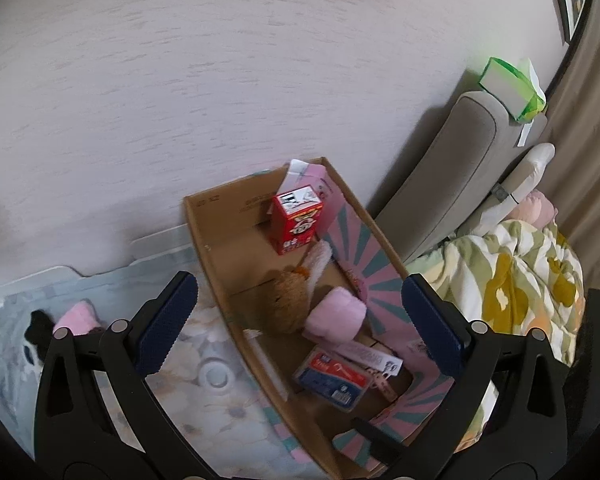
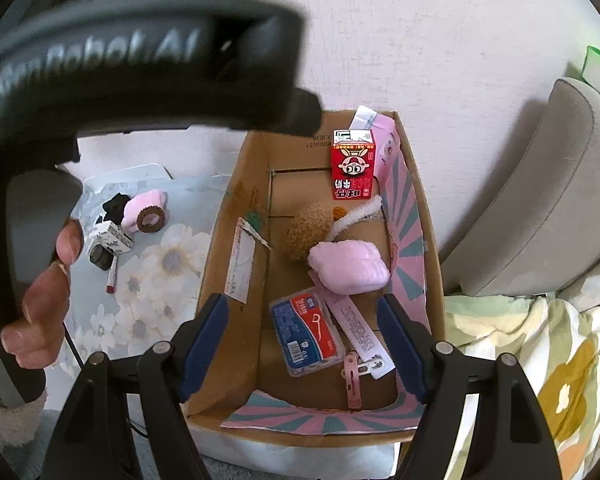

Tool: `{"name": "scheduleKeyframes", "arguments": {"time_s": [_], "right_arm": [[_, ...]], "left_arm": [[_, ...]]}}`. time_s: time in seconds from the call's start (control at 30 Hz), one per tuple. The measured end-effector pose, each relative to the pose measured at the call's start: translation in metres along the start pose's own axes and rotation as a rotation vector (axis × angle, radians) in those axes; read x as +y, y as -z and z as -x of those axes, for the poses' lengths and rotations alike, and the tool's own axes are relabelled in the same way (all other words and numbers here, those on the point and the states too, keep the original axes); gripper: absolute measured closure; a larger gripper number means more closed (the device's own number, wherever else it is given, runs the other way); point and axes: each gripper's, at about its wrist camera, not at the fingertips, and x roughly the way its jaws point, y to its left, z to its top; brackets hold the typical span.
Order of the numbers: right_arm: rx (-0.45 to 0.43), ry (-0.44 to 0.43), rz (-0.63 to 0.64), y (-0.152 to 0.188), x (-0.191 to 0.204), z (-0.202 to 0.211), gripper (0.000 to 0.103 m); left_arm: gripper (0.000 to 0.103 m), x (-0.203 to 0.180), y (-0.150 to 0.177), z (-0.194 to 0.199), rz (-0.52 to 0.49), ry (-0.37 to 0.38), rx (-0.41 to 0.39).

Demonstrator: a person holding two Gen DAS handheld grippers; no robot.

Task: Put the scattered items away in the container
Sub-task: 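Return both grippers to the remaining items on the blanket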

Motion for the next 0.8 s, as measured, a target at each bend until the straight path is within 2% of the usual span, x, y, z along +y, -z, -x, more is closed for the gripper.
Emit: {"name": "scheduleKeyframes", "arguments": {"time_s": [0.2,0.43,0.63,0.8], "right_arm": [[-0.007,0.027,-0.017,0.002,0.012,0.007,0.03],[-0.012,0.043,-0.032,0.004,0.03,0.008,0.03],[-0.027,0.052,-0.006,-0.003,0.05,0.013,0.03],[-0.043,0.053,0.043,-0.011,0.07,0.018,0.03]], "left_arm": [[0.001,0.024,0.007,0.017,0.035,0.013,-0.008],[0.001,0.058,0.015,0.05,0.063,-0.019,-0.047],[0.001,0.098,0.026,0.089,0.109,-0.076,-0.108],[0.001,0.139,0.045,0.123,0.153,-0.171,-0.152]]}}
